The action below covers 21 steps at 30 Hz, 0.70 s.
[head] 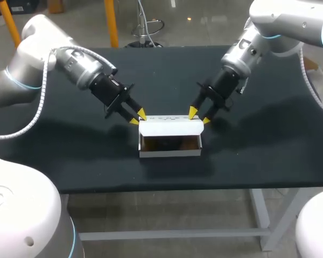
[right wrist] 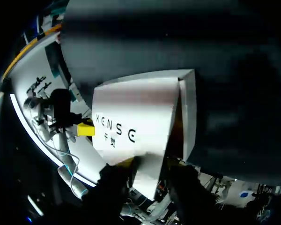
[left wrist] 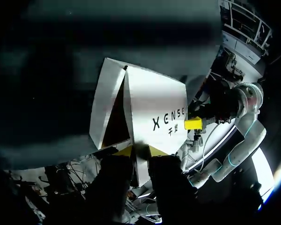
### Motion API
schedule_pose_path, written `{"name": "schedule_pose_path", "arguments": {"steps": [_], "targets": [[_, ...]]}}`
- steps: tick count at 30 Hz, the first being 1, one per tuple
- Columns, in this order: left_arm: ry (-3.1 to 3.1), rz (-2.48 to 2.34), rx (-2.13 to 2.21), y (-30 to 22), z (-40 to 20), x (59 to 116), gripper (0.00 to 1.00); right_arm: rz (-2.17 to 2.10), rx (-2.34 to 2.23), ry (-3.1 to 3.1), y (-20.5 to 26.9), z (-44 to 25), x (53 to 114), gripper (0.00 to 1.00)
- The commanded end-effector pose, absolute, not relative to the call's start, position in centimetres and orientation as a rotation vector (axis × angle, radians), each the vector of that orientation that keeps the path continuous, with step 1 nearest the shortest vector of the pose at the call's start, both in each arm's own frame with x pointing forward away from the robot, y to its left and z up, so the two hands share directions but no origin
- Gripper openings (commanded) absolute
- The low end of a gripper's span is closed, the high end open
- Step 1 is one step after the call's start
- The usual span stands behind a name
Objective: Assemble the packaging by folding the flat box into shape, placing the metal phone stand inside, and closing the box properly
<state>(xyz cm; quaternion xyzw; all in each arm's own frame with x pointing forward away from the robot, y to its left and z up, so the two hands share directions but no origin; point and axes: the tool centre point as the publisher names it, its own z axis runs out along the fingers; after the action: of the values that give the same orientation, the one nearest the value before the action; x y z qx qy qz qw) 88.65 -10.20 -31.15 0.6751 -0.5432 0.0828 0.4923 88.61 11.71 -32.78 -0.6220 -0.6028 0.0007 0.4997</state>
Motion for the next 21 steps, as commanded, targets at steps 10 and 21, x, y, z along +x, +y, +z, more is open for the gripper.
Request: {"name": "schedule_pose_path", "arguments": {"steps": [10, 21], "targets": [[-1.315, 0.219, 1.648, -10.2, -31.7, 87.9, 0.19, 0.019, -1.488, -1.461, 12.1, -33.3, 89.1, 0.40], [-1.331, 0.223, 1.650, -10.4, -32.3, 87.3, 0.23, 0.018, -1.488, -1.462, 11.9, -33.8, 88.8, 0.38]]}}
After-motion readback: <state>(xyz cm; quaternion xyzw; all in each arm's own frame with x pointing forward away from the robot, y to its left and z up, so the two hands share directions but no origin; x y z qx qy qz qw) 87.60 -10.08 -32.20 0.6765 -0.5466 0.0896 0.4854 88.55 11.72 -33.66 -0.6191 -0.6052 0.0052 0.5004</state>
